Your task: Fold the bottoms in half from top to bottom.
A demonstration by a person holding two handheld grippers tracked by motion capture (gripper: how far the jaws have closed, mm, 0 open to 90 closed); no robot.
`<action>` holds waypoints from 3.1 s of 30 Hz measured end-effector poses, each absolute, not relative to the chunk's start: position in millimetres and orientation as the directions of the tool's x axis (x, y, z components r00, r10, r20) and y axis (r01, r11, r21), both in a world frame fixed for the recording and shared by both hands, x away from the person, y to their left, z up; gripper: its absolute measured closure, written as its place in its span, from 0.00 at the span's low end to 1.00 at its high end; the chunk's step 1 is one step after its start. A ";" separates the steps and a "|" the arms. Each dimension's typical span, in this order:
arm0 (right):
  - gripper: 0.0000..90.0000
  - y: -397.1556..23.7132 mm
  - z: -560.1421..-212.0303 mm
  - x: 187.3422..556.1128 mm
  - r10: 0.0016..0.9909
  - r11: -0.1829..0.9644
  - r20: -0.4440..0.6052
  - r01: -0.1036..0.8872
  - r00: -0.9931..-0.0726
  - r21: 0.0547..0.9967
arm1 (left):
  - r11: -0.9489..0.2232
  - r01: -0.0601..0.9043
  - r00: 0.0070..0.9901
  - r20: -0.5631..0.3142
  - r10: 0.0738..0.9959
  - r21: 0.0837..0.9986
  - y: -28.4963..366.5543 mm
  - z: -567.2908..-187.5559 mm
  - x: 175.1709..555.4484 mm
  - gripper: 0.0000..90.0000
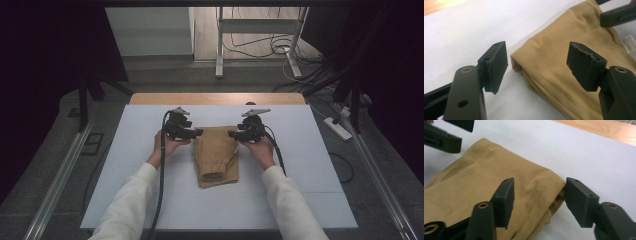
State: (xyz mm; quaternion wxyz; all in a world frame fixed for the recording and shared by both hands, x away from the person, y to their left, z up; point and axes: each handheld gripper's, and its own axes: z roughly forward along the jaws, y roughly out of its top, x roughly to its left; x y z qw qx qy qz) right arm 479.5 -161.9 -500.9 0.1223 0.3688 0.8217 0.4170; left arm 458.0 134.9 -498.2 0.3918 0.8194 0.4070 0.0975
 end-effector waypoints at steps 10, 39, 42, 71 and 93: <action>0.42 -173.9 -495.7 463.7 0.653 0.401 0.140 0.497 -0.744 0.770 | -0.367 0.581 0.683 -0.189 0.706 0.727 142.2 -498.3 439.7 0.36; 0.42 -199.0 -503.4 410.5 0.591 0.432 0.149 0.467 -0.793 0.772 | -0.412 0.555 0.732 -0.189 0.655 0.723 133.6 -509.8 387.3 0.37; 0.42 -201.7 -504.1 408.6 0.594 0.430 0.152 0.472 -0.790 0.770 | -0.415 0.557 0.730 -0.185 0.658 0.719 133.5 -509.5 384.5 0.37; 0.42 -232.9 -508.5 355.1 0.584 0.488 0.127 0.472 -0.802 0.734 | -0.386 0.582 0.683 -0.173 0.709 0.716 180.4 -511.8 307.6 0.36; 0.42 -282.6 -509.9 321.2 0.613 0.477 0.108 0.476 -0.782 0.739 | -0.387 0.602 0.672 -0.181 0.718 0.699 196.2 -519.5 277.5 0.36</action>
